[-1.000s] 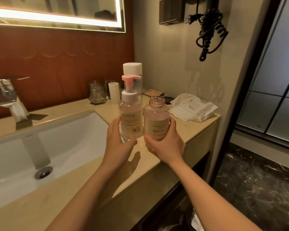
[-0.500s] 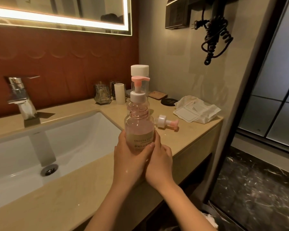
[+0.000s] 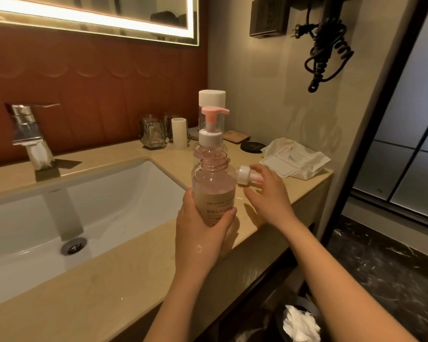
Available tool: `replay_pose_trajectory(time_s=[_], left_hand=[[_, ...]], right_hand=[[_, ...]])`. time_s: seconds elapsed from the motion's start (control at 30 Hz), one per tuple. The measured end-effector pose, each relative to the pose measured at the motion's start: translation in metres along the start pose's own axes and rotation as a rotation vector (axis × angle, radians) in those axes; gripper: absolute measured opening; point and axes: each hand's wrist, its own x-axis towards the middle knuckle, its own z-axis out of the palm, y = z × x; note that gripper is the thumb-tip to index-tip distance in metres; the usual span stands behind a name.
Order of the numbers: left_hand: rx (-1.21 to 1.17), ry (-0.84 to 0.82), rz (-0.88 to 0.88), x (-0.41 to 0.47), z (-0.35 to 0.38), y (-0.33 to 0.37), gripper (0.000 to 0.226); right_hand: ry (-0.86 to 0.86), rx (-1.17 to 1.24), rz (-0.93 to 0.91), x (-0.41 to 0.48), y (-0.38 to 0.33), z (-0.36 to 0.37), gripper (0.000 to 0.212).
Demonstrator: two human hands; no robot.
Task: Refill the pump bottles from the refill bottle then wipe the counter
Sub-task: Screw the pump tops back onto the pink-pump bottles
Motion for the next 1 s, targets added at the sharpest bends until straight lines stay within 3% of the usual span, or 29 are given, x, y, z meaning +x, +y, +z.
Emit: replay_pose_trajectory(time_s=[0.1,0.2,0.37,0.6,0.77,1.0], left_hand=[[0.003,0.004,-0.003,0.000,0.001,0.001,0.076],[0.006,0.007,-0.007,0.000,0.002,0.000,0.076],[0.000,0.010,-0.006,0.000,0.002,0.000,0.074],[-0.022,0.012,-0.011,0.001,0.001,-0.001,0.074],[-0.024,-0.001,-0.010,0.000,0.000,0.000,0.074],[-0.029,-0.012,0.010,0.000,-0.002,-0.002,0.071]], right_hand=[[-0.120,-0.256,0.018,0.029,0.005,0.012,0.069],[-0.206,-0.529,0.017,0.043,0.010,0.027,0.069],[-0.025,-0.540,-0.010,0.041,0.006,0.030,0.046],[0.250,-0.155,0.131,0.011,0.001,0.018,0.048],[0.524,0.300,0.328,-0.004,-0.002,0.006,0.048],[0.575,0.763,0.385,-0.029,-0.013,-0.020,0.039]])
